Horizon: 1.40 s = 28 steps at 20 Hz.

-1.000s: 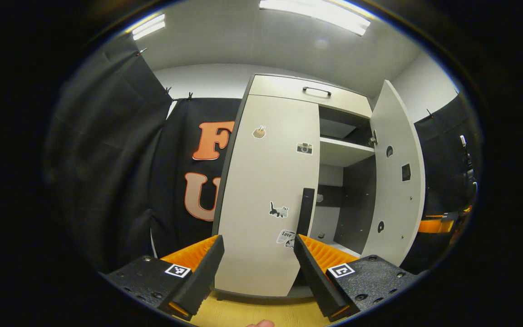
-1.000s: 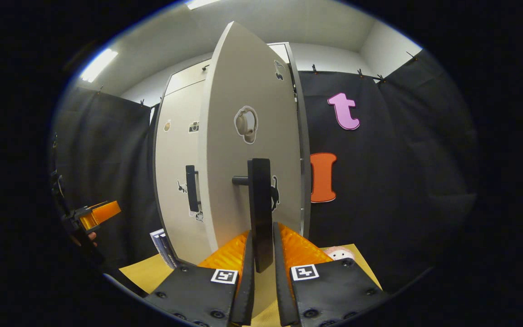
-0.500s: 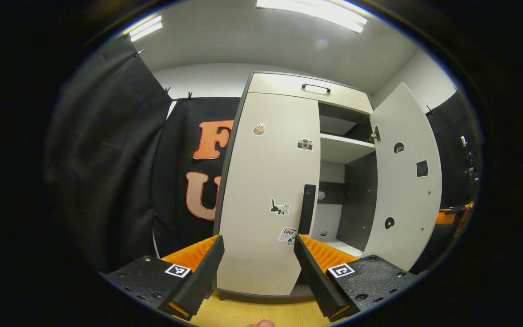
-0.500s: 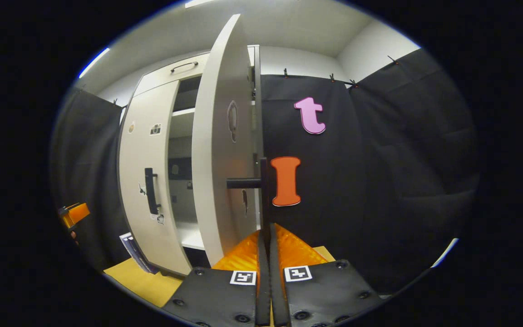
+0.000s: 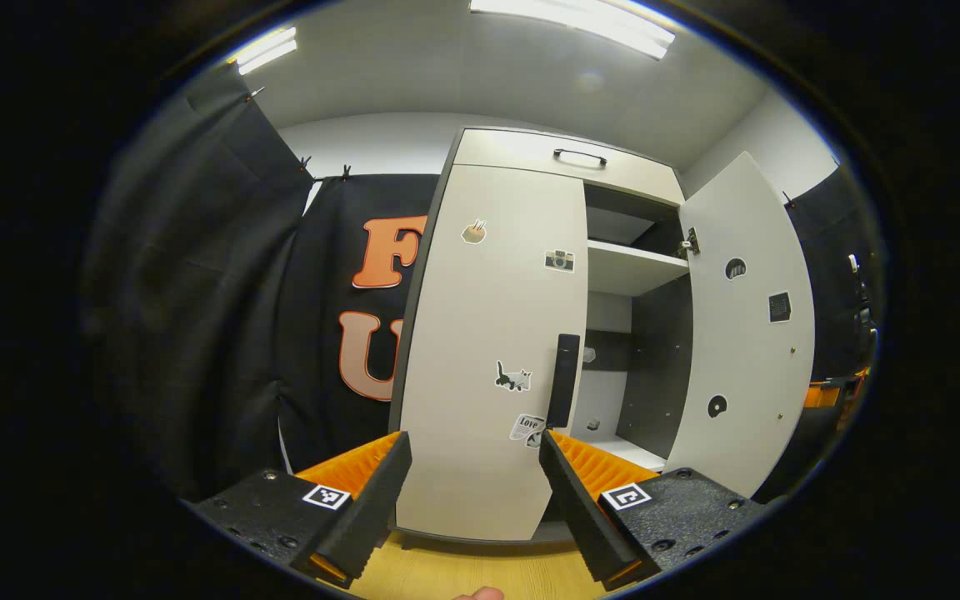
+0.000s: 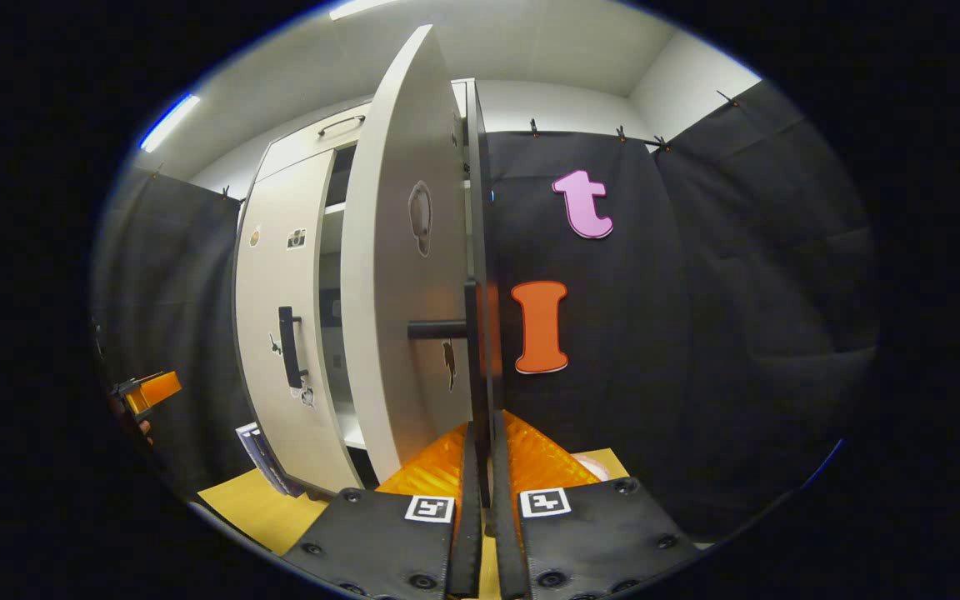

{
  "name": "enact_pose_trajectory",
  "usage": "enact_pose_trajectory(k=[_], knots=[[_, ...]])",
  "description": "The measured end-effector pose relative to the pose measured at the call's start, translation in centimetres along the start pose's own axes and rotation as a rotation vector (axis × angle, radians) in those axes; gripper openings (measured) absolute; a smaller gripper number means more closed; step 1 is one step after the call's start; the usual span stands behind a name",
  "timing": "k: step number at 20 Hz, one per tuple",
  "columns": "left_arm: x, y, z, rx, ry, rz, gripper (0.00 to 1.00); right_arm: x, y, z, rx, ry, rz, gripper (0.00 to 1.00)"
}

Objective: Open the right door of the double-door shoe cabinet with the right hand, and open the left door with the left hand.

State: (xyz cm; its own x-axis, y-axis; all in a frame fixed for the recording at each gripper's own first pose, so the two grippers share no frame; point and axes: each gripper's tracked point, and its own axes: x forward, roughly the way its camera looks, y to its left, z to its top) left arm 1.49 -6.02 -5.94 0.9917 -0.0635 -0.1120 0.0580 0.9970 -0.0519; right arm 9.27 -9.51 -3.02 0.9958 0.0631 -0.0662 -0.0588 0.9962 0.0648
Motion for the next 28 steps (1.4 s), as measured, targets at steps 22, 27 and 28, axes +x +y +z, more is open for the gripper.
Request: enact_pose_trajectory(k=[22,27,28], knots=[[16.0,-12.1,0.6,0.091,0.047,-0.206,0.94,-15.2,-1.4,2.8,-0.060,-0.131,-0.206,0.91],[20.0,-11.1,-1.8,0.091,0.106,-0.156,0.92,-16.0,-2.4,2.5,-0.076,-0.130,-0.228,0.97],[20.4,-11.1,-2.2,0.088,0.114,-0.157,0.88,-16.0,-2.4,2.4,-0.080,-0.130,-0.229,0.97]])
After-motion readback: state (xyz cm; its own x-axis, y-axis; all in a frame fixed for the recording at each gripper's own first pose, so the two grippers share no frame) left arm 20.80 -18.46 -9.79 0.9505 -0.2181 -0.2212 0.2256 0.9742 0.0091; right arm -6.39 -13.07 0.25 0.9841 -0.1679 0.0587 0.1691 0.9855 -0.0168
